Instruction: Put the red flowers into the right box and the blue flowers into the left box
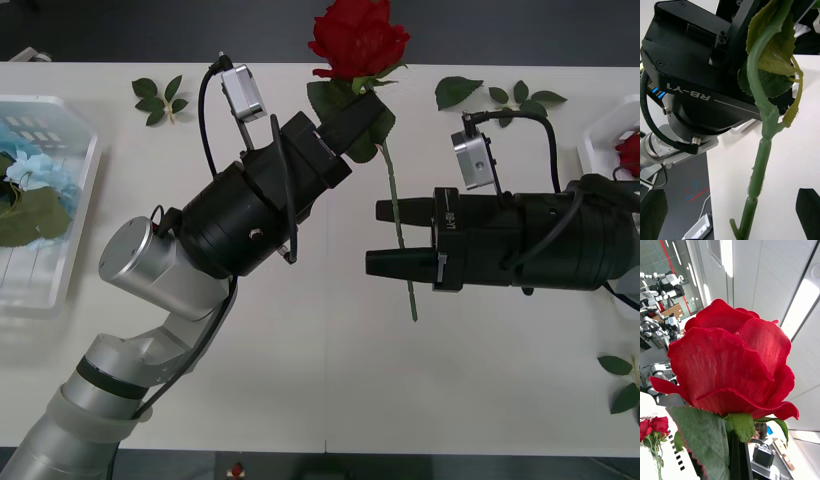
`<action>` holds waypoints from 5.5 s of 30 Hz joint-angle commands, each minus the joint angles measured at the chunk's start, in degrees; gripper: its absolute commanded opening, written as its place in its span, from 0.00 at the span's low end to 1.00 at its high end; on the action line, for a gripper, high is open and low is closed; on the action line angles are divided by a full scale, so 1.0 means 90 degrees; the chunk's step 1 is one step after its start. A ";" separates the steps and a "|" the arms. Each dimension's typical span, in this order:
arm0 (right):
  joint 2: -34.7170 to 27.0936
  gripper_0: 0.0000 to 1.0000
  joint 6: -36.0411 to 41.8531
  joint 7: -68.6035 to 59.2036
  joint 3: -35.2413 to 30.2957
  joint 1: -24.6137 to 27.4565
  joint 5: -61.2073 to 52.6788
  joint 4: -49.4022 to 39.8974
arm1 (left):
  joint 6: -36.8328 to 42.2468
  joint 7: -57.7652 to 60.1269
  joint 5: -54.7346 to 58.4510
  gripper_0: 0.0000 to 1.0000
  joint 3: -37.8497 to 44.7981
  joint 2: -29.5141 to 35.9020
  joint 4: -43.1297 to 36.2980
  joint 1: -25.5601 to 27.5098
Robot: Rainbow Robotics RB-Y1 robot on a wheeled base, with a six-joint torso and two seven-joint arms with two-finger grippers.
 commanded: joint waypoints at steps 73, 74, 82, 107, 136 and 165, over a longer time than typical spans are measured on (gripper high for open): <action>-0.2396 0.00 0.1543 -0.2364 -0.0856 -0.0329 0.1364 0.4909 | 0.0900 0.0315 0.0046 0.90 0.0259 0.6706 -0.0401 0.0338; -0.2396 0.00 0.1543 -0.2481 -0.0856 -0.0329 0.1598 0.5144 | 0.0841 0.0305 0.0212 0.90 0.0259 0.6745 -0.0518 0.0328; -0.2366 0.00 0.1250 -0.2569 -0.0856 -0.0329 0.2751 0.6345 | 0.0265 0.0237 0.0613 0.90 0.0025 0.6882 -0.1446 0.0338; -0.2015 1.00 0.0654 -0.2579 -0.0856 -0.0329 0.2956 0.7009 | 0.0324 0.0198 0.0535 0.90 -0.0024 0.6872 -0.1670 0.0533; -0.2298 1.00 0.2822 0.0044 -0.1979 0.0726 -0.0501 0.2488 | 0.0324 0.0198 0.0535 0.90 -0.0024 0.6872 -0.1670 0.0533; -0.1058 1.00 0.3105 0.0044 -0.1862 0.0873 -0.0843 0.0398 | 0.0324 0.0198 0.0535 0.90 -0.0024 0.6872 -0.1670 0.0533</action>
